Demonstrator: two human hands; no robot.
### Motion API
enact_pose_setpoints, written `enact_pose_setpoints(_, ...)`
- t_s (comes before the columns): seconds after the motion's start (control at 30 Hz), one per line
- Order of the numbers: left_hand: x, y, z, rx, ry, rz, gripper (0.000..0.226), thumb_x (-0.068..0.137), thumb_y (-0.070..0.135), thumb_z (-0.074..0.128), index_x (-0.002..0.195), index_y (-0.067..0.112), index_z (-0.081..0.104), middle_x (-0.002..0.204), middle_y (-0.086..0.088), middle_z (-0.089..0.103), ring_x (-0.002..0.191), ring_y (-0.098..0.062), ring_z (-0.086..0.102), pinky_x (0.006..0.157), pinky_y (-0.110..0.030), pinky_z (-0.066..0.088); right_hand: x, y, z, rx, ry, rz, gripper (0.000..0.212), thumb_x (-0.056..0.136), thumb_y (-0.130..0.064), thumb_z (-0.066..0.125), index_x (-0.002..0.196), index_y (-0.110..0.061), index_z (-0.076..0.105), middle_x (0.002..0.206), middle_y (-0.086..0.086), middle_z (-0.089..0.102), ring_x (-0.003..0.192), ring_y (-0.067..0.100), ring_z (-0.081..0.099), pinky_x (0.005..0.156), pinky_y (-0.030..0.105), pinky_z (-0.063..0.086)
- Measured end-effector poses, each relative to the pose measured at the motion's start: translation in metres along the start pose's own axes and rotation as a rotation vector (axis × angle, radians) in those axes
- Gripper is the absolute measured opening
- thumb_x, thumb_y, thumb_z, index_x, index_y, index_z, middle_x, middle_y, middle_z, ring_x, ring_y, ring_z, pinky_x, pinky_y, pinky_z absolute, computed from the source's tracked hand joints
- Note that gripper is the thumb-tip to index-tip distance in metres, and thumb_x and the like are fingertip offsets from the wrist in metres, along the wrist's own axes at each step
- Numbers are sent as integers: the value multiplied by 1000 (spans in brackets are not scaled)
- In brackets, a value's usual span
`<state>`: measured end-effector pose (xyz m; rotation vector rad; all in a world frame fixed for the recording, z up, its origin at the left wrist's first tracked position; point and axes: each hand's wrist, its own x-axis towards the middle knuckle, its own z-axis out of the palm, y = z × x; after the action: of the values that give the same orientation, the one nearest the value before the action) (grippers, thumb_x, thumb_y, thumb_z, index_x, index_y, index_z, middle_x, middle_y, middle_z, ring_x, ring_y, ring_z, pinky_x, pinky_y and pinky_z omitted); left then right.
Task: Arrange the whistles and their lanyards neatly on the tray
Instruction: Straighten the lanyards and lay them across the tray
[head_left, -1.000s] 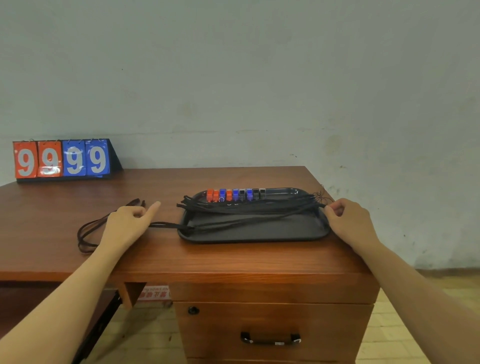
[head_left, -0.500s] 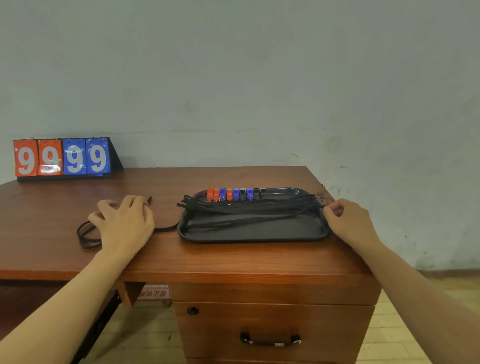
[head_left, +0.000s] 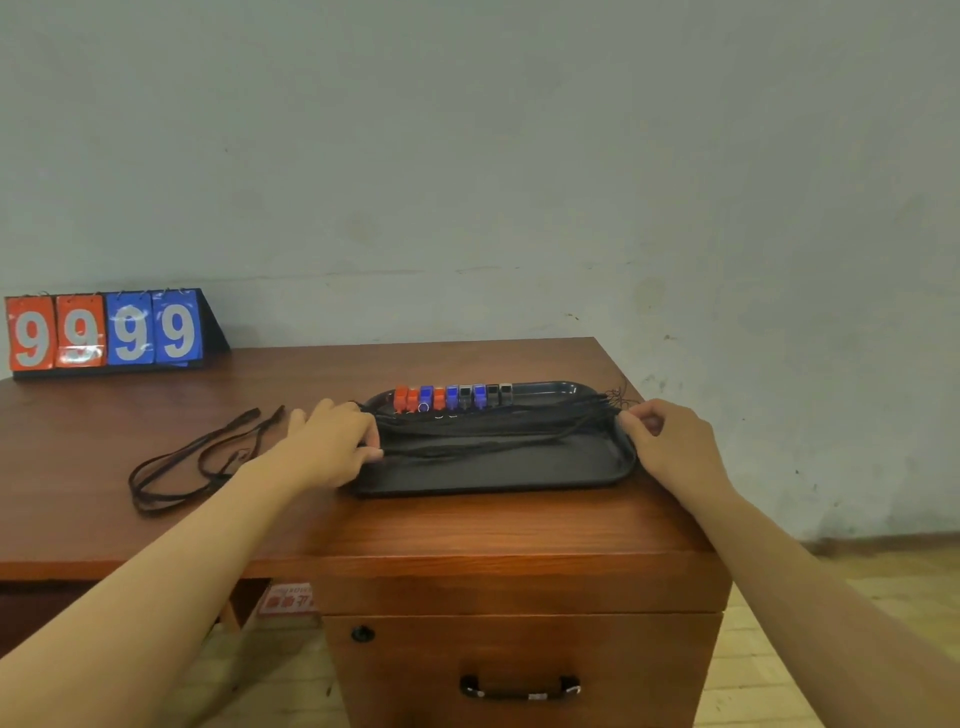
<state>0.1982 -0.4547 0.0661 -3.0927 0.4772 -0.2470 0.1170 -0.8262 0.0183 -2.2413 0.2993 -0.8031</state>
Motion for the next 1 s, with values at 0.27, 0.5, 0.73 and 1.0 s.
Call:
enact_pose_setpoints(0.27,7,-24,5,-287,281,-32,5,94,35,68,98,33,68,97,10,69,88,-11,63,81,-33,53,3,3,-1,35,32,-27,13,96,-26,65,100,-22,77,93,-9,71,83,3,62,71,11,40)
enact_pose_setpoints(0.5,15,-36,17,-353,312,-50,11,91,35,72,100,30,73,96,7,71,80,-7,60,71,-25,47,9,0,-2,64,30,-3,1,90,-32,71,90,-31,72,86,-16,71,84,-2,64,67,10,40)
enact_pose_setpoints(0.73,19,-47,12,-303,244,10,5,94,33,68,98,36,66,97,10,67,79,-3,57,73,-26,49,23,-2,0,-76,-19,47,16,88,-45,68,98,-32,71,88,-16,68,88,8,66,75,23,49)
enact_pose_setpoints(1.0,1,-72,20,-319,318,-2,21,96,36,64,115,27,63,106,6,60,82,-4,58,77,-25,46,-10,-13,-1,-367,-71,71,38,98,-50,42,132,-37,54,131,11,47,123,37,39,100,48,38)
